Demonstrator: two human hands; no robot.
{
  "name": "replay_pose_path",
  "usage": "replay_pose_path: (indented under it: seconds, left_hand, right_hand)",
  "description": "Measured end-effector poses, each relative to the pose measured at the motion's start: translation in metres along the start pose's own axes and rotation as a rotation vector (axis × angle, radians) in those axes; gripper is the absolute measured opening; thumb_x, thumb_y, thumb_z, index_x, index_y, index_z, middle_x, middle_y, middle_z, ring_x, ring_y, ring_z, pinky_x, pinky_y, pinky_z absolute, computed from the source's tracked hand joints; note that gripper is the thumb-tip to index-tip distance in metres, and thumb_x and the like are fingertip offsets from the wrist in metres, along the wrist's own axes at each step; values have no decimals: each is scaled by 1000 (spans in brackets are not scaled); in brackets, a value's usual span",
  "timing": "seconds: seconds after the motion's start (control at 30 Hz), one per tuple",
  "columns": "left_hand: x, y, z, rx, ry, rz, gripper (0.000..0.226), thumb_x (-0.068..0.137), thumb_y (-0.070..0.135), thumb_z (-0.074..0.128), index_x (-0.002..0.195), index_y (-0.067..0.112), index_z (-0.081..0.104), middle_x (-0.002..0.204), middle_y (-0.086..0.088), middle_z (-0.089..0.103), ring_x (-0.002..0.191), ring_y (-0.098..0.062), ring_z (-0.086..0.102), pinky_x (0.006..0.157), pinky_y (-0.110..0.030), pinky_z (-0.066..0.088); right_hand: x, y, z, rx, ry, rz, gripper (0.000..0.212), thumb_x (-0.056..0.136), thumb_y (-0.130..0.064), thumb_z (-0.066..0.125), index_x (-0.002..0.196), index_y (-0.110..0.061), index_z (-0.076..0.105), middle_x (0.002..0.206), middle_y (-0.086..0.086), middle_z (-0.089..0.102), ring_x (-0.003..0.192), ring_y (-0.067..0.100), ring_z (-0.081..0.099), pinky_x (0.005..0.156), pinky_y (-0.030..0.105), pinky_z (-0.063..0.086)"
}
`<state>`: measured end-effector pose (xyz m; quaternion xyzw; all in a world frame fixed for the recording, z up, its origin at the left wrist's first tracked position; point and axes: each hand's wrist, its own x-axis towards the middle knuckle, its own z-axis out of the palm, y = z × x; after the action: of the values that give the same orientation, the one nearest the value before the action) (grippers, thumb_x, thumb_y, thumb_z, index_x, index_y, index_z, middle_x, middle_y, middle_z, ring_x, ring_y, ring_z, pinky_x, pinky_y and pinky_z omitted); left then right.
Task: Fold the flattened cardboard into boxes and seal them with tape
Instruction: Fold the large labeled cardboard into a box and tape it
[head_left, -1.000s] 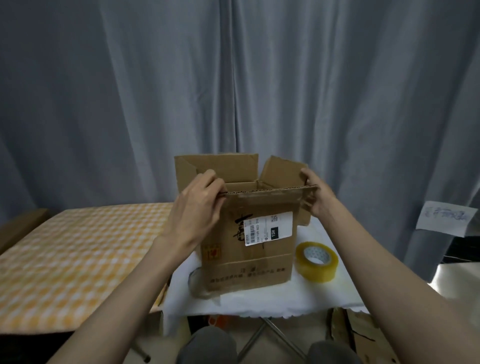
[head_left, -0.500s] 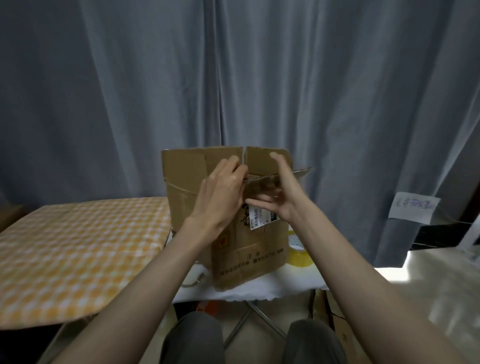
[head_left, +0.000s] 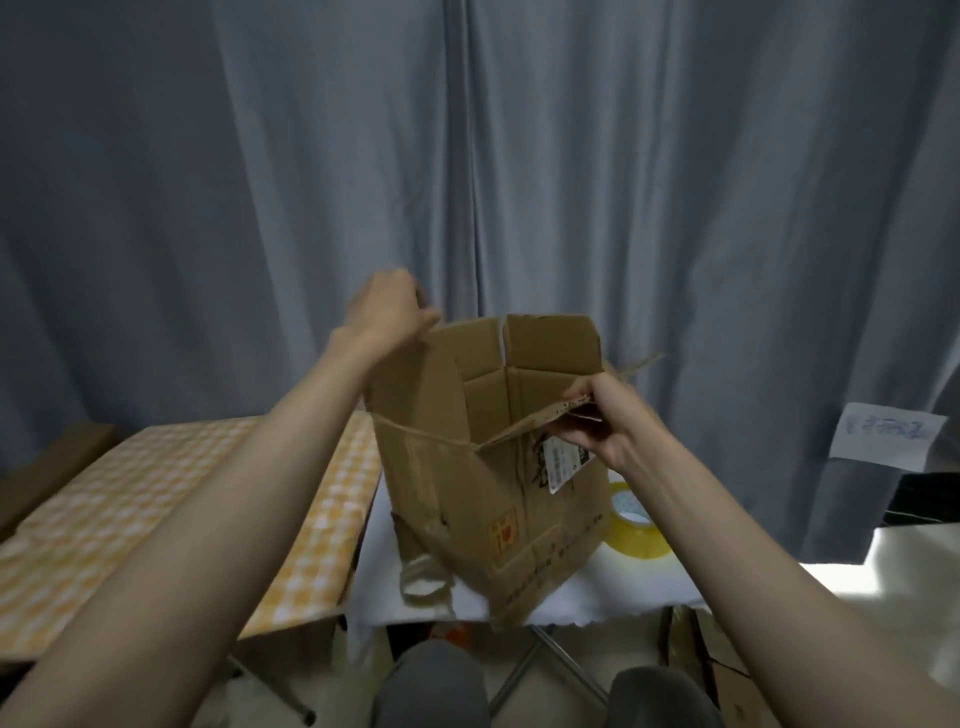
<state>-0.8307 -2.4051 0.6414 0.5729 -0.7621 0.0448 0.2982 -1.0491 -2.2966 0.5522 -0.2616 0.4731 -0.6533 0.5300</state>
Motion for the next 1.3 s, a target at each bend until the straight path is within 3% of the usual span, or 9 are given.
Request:
replay_pose_path:
  seconds: [0.13,0.23,0.3,0.5,0.77,0.9,1.03,1.17,1.3]
  left_hand:
    - [11,-40,8,76,-251,-190,46,73,40,84,103,7,71,111,-13,68,103,-32,63,85,-40,56]
    - [3,-54,14,43,-225,-226,17,72,18,80,77,7,67,97,-17,69,95,-33,64,75,-40,56]
    - [-2,-60,11,-35,-212,-242,27,71,15,83,61,7,60,79,-16,66,82,-31,62,64,-35,48]
    - [-4,-68,-4,-247,-226,-329,41,69,27,90,57,7,56,62,-8,55,63,-23,51,58,-29,36]
    - [-8,-77,30,-252,-201,-365,37,69,27,89,67,5,60,76,-13,61,70,-26,57,58,-31,39]
    - [-8,-68,44,-12,-17,-23,28,80,15,80,104,9,67,113,-13,57,109,-33,52,90,-39,44]
    - [-13,-58,40,-143,-36,245,6,93,23,68,95,18,70,94,-3,70,92,-20,64,76,-27,43]
    - [-22,-64,22,-499,-223,178,68,78,83,43,100,26,71,88,10,75,85,-4,68,84,-27,48]
    - [-22,-75,11,-327,-502,224,80,60,77,73,129,40,54,115,16,62,104,-2,60,92,-24,47]
  right_hand:
    - [1,-5,-5,-39,5,12,18,84,9,49,77,-7,52,80,14,59,71,28,66,50,36,58]
    - [3,-13,-3,-111,20,-28,24,84,10,49,70,-8,54,53,7,59,44,15,62,42,25,51]
    - [10,-22,-2,-180,43,-73,23,85,10,51,71,-7,57,50,6,58,41,14,58,39,21,46]
    - [40,-41,-21,-462,211,-152,18,79,8,70,76,-6,58,78,16,62,69,29,61,71,40,52]
    - [63,-40,-33,-713,249,-81,27,80,-2,79,95,1,57,80,14,60,68,24,58,52,32,45]
    - [72,-46,-20,-1064,281,-225,38,75,-23,87,83,-5,54,90,14,61,81,27,59,62,33,46]
    - [71,-42,-2,-1457,337,-351,47,81,-38,80,108,-6,58,117,14,56,104,34,60,79,42,51]
    - [72,-39,1,-1667,374,-424,50,91,-36,70,127,-3,56,131,17,48,116,36,54,91,43,47]
    - [76,-34,-5,-1710,362,-470,49,94,-40,65,123,-2,58,131,18,48,120,36,51,93,45,46]
